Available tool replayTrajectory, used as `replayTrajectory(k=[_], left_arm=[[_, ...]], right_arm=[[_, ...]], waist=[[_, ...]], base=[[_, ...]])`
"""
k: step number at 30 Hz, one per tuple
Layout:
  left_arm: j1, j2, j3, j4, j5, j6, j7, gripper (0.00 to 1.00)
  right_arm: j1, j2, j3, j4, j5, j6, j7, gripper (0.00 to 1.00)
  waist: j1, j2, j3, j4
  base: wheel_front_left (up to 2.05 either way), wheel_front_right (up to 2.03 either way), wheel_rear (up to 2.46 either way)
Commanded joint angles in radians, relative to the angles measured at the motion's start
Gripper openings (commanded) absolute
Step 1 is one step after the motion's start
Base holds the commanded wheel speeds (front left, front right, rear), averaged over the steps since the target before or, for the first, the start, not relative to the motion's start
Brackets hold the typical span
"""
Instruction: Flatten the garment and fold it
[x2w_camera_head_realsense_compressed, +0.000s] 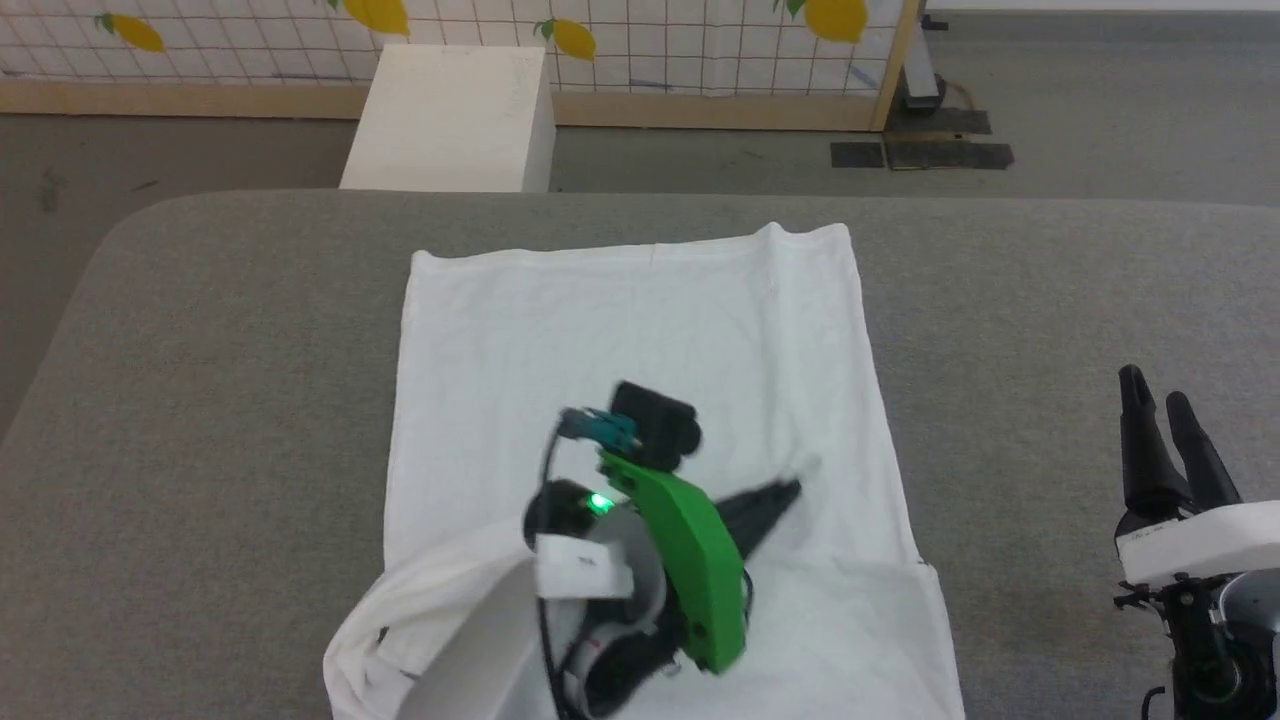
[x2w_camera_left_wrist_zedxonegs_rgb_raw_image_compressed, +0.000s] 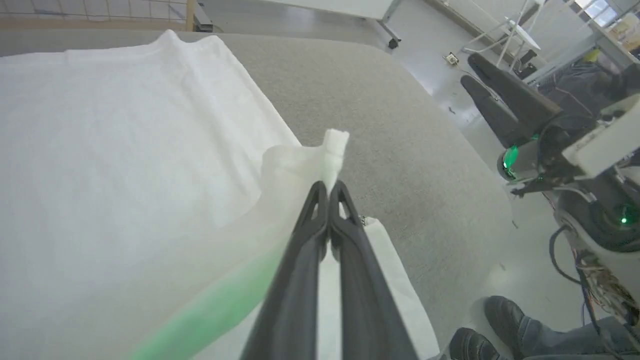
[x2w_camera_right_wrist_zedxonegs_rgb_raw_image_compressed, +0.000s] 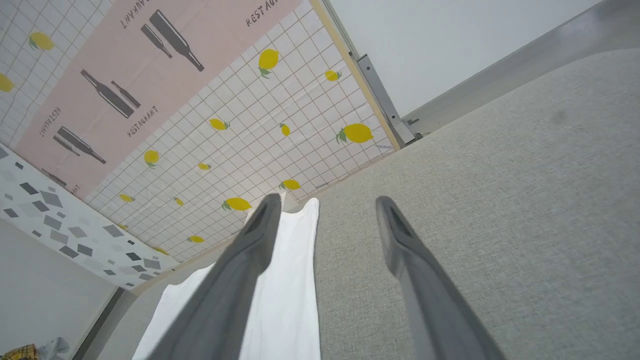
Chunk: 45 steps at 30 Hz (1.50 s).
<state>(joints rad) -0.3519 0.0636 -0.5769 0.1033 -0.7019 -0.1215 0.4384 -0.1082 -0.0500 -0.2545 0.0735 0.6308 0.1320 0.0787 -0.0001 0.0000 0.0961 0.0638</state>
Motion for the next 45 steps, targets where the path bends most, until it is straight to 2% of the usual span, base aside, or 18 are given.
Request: replayTrajectory(k=[1, 5, 8, 9, 10, 11, 13, 16, 20, 24, 27, 31, 35, 39, 45], left_arm=[[-0.010, -0.005, -0.052, 0.027, 0.003, -0.007, 0.017, 0.00], [0.011, 0.026, -0.201, 0.067, -0.042, -0.009, 0.112, 0.00], [0.025, 0.064, -0.260, 0.080, -0.089, -0.009, 0.183, 0.00], [0.029, 0.075, -0.279, 0.082, -0.108, -0.009, 0.215, 0.07], [0.030, 0.082, -0.286, 0.081, -0.121, -0.009, 0.232, 0.44], [0.033, 0.089, -0.291, 0.081, -0.140, -0.009, 0.252, 1.00], [0.029, 0.098, -0.285, 0.067, -0.167, -0.009, 0.272, 1.00], [0.017, 0.094, -0.223, 0.025, -0.221, -0.006, 0.247, 1.00], [-0.026, 0.101, -0.058, -0.027, -0.277, 0.024, 0.140, 1.00], [-0.076, 0.162, 0.119, -0.023, -0.220, 0.054, -0.060, 1.00], [-0.081, 0.225, 0.215, 0.022, -0.124, 0.079, -0.241, 1.00], [-0.047, 0.267, 0.308, 0.090, -0.042, 0.103, -0.472, 1.00], [-0.010, 0.287, 0.350, 0.125, 0.028, 0.125, -0.640, 1.00], [0.011, 0.284, 0.394, 0.095, 0.070, 0.147, -0.689, 1.00], [0.006, 0.256, 0.447, 0.027, 0.094, 0.144, -0.699, 1.00]], right_arm=[[-0.010, 0.000, 0.003, 0.003, 0.001, -0.001, -0.005, 1.00], [-0.009, 0.000, -0.003, 0.007, -0.001, -0.001, -0.010, 1.00], [-0.004, 0.000, -0.009, 0.009, -0.001, -0.001, -0.014, 1.00], [-0.002, 0.000, -0.011, 0.010, 0.000, -0.001, -0.016, 1.00], [0.000, 0.000, -0.014, 0.011, 0.001, -0.001, -0.018, 1.00], [0.000, 0.000, -0.014, 0.014, 0.001, -0.001, -0.019, 1.00], [-0.002, 0.000, -0.012, 0.015, 0.000, -0.001, -0.017, 1.00], [-0.007, 0.000, -0.009, 0.011, -0.006, -0.001, -0.012, 1.00], [-0.016, 0.000, 0.009, 0.006, -0.020, -0.001, 0.008, 1.00], [-0.032, 0.000, 0.032, 0.009, -0.034, -0.001, 0.045, 1.00], [-0.048, 0.000, 0.047, 0.020, -0.057, -0.001, 0.089, 1.00], [-0.070, 0.000, 0.065, 0.031, -0.088, -0.001, 0.158, 1.00], [-0.112, 0.000, 0.074, 0.036, -0.132, -0.001, 0.235, 1.00], [-0.221, 0.000, 0.092, 0.060, -0.210, -0.001, 0.347, 1.00], [-0.504, 0.000, 0.098, 0.162, -0.429, -0.001, 0.529, 1.00]], waist=[[0.0001, 0.0000, 0.014, -0.036], [0.0001, 0.0000, 0.019, -0.056], [0.0001, 0.0000, 0.022, -0.056], [0.0001, 0.0000, 0.022, -0.053], [0.0001, 0.0000, 0.022, -0.049], [0.0001, 0.0000, 0.020, -0.044], [0.0001, 0.0000, 0.017, -0.032], [0.0001, 0.0000, 0.011, -0.014], [0.0001, 0.0000, 0.002, 0.005], [0.0001, 0.0000, 0.000, 0.017], [0.0001, 0.0000, 0.004, 0.021], [0.0001, 0.0000, 0.022, 0.029], [0.0001, 0.0000, 0.051, 0.040], [0.0001, 0.0000, 0.107, 0.047], [0.0001, 0.0000, 0.226, 0.091]], base=[[0.00, 0.00, 0.00], [0.00, 0.00, 0.00], [0.00, 0.00, 0.00], [0.00, 0.00, 0.00], [0.00, 0.00, 0.00], [0.00, 0.00, 0.00], [0.00, 0.00, 0.00], [0.00, 0.00, 0.00], [0.00, 0.00, 0.00], [0.00, 0.00, 0.00], [0.00, 0.00, 0.00], [0.00, 0.00, 0.00], [0.00, 0.00, 0.00], [0.00, 0.00, 0.00], [0.00, 0.00, 0.00]])
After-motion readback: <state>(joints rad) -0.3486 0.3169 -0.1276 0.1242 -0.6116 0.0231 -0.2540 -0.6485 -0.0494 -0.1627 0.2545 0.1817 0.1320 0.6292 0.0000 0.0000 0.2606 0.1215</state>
